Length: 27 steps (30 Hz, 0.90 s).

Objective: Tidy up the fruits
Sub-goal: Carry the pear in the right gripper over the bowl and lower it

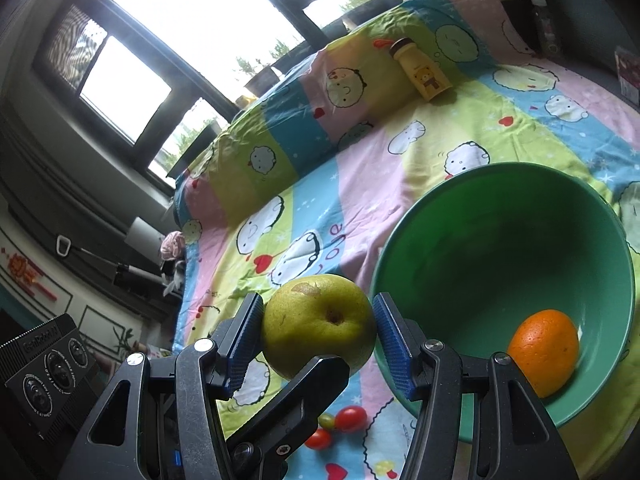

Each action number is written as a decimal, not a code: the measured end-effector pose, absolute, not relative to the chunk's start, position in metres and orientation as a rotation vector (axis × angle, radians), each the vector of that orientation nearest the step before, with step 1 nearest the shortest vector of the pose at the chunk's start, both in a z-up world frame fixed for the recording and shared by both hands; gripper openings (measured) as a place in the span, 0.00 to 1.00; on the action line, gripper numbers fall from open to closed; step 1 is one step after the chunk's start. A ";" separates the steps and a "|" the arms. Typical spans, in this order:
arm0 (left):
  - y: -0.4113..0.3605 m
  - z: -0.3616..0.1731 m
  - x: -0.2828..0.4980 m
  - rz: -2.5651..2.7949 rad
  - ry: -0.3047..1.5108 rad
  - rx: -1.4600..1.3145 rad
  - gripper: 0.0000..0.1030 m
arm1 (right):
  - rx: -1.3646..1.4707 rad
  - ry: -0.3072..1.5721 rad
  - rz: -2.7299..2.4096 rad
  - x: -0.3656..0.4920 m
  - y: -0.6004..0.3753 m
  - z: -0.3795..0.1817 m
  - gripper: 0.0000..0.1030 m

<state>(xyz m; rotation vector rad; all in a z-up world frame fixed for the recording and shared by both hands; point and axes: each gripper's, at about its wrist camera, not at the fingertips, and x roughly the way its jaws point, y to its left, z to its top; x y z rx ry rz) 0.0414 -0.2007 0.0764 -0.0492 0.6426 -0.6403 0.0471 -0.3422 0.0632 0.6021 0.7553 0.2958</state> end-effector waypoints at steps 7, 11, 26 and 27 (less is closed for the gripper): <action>-0.217 0.072 0.046 -0.677 0.664 -0.036 0.62 | 0.632 0.758 0.258 0.046 -0.360 0.058 0.58; -0.226 0.070 0.048 -0.696 0.670 -0.023 0.62 | 0.646 0.753 0.240 0.046 -0.369 0.056 0.58; -0.254 0.059 0.058 -0.760 0.712 -0.014 0.62 | 0.686 0.766 0.166 0.043 -0.396 0.045 0.58; -0.255 0.058 0.059 -0.763 0.717 -0.014 0.62 | 0.685 0.769 0.162 0.043 -0.397 0.044 0.58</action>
